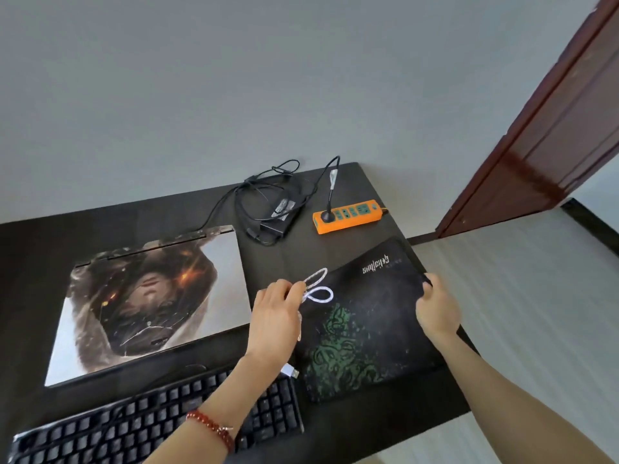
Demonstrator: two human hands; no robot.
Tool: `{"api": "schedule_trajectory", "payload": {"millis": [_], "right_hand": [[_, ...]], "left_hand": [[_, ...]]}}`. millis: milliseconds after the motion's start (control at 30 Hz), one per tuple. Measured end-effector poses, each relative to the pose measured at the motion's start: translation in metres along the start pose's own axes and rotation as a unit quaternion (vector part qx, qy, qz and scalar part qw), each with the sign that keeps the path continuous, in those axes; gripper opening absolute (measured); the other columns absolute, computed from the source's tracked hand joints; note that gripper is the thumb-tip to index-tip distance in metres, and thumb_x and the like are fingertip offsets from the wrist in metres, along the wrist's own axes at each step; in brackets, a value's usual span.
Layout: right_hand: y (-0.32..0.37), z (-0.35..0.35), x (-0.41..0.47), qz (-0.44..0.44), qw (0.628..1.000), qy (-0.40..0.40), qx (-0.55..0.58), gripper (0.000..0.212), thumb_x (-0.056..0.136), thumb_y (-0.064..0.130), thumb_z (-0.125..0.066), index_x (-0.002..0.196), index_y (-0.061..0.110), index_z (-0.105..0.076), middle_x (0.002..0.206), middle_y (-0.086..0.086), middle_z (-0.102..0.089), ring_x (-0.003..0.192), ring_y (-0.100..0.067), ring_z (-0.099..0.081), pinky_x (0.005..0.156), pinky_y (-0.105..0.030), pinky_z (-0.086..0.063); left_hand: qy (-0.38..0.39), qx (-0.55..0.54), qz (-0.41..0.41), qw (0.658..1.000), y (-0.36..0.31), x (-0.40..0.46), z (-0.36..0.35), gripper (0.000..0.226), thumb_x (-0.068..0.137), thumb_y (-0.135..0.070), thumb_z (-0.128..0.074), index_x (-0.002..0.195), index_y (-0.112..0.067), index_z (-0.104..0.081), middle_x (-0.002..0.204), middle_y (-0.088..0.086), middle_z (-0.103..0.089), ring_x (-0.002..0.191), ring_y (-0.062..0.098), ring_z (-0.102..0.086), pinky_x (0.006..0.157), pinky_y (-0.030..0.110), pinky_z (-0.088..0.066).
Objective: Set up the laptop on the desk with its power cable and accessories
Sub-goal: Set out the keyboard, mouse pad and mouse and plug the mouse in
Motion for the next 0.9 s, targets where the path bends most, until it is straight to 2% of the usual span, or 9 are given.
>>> {"api": "schedule_trajectory", "payload": {"millis": [200,333,433,533,600,633,767,833,900], "right_hand": [[-0.038,-0.029,0.060,-0.005,0.994,0.105,0.003,0.028,0.097,0.015,-0.037,0.123,0.009,-0.047,0.116,-0.018,-0.059,0.106,-0.037,-0.054,0.082,-0.045,-0.045],[-0.039,-0.041,0.073,-0.008,0.988,0.118,-0.095,0.042,0.092,0.017,-0.050,0.132,0.008,-0.040,0.132,-0.018,-0.050,0.123,-0.036,-0.044,0.096,-0.050,-0.039],[-0.019,-0.049,0.057,0.138,0.982,0.125,-0.020,0.046,0.089,0.015,-0.056,0.132,0.013,-0.042,0.133,-0.011,-0.050,0.123,-0.029,-0.047,0.098,-0.044,-0.041],[0.019,-0.065,0.016,0.154,0.891,0.380,0.197,0.053,0.086,0.014,-0.057,0.135,0.024,-0.040,0.133,0.009,-0.048,0.121,-0.003,-0.045,0.103,-0.025,-0.037],[0.039,-0.073,-0.004,0.146,0.829,0.485,0.239,0.065,0.080,0.021,-0.060,0.136,0.038,-0.030,0.130,0.034,-0.037,0.115,0.022,-0.034,0.095,-0.002,-0.028],[0.044,-0.077,-0.010,0.145,0.819,0.496,0.248,0.068,0.078,0.025,-0.061,0.133,0.044,-0.026,0.125,0.043,-0.033,0.111,0.029,-0.032,0.088,0.005,-0.027],[0.052,-0.090,-0.012,0.110,0.857,0.431,0.261,0.066,0.075,0.029,-0.070,0.128,0.034,-0.030,0.120,0.026,-0.048,0.113,0.007,-0.048,0.087,-0.009,-0.037],[0.053,-0.090,-0.008,0.091,0.887,0.376,0.253,0.050,0.076,0.029,-0.068,0.113,0.036,-0.035,0.103,0.020,-0.057,0.099,-0.005,-0.059,0.076,-0.014,-0.044],[0.049,-0.088,0.000,0.061,0.895,0.365,0.247,0.046,0.074,0.034,-0.066,0.109,0.038,-0.036,0.098,0.014,-0.061,0.092,-0.009,-0.061,0.076,-0.023,-0.049]], "left_hand": [[0.032,0.011,0.048,0.998,-0.023,0.038,-0.041,0.044,0.049,0.019,-0.066,0.089,-0.002,-0.064,0.071,0.012,-0.058,0.063,0.034,-0.056,0.057,0.038,-0.044],[0.006,-0.106,0.186,0.977,-0.021,0.060,-0.063,0.013,0.087,0.005,-0.048,0.092,-0.003,-0.058,0.079,0.012,-0.056,0.069,0.035,-0.051,0.063,0.039,-0.039],[0.015,-0.311,0.317,0.896,-0.017,0.075,-0.076,0.020,0.096,-0.010,-0.041,0.081,-0.012,-0.054,0.066,-0.001,-0.048,0.063,0.019,-0.044,0.057,0.023,-0.034],[0.028,-0.448,0.366,0.815,-0.022,0.084,-0.085,0.028,0.097,-0.008,-0.040,0.075,-0.018,-0.056,0.063,-0.003,-0.045,0.055,0.007,-0.041,0.054,0.016,-0.037],[0.039,-0.568,0.406,0.715,-0.023,0.089,-0.092,0.028,0.098,-0.008,-0.037,0.078,-0.013,-0.055,0.065,0.002,-0.044,0.054,0.009,-0.041,0.057,0.023,-0.037],[0.050,-0.620,0.426,0.657,-0.022,0.092,-0.095,0.028,0.099,-0.008,-0.035,0.079,-0.010,-0.055,0.067,0.004,-0.043,0.055,0.011,-0.042,0.057,0.024,-0.036],[0.092,-0.701,0.509,0.491,-0.016,0.095,-0.098,0.029,0.100,-0.014,-0.035,0.080,-0.008,-0.056,0.073,0.006,-0.052,0.060,0.014,-0.052,0.050,0.024,-0.048],[0.092,-0.703,0.545,0.448,-0.010,0.096,-0.098,0.027,0.100,-0.016,-0.036,0.083,-0.008,-0.056,0.078,0.007,-0.056,0.065,0.016,-0.054,0.053,0.023,-0.054],[0.092,-0.682,0.567,0.454,0.001,0.098,-0.098,0.022,0.099,-0.016,-0.039,0.088,-0.005,-0.054,0.086,0.012,-0.058,0.073,0.021,-0.058,0.075,0.034,-0.056]]}}
Point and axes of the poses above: each hand's wrist, its own x-axis towards the middle knuckle, its own z-axis out of the back of the hand, y = z × x, the point moved 3 cm from there along x, towards the middle knuckle
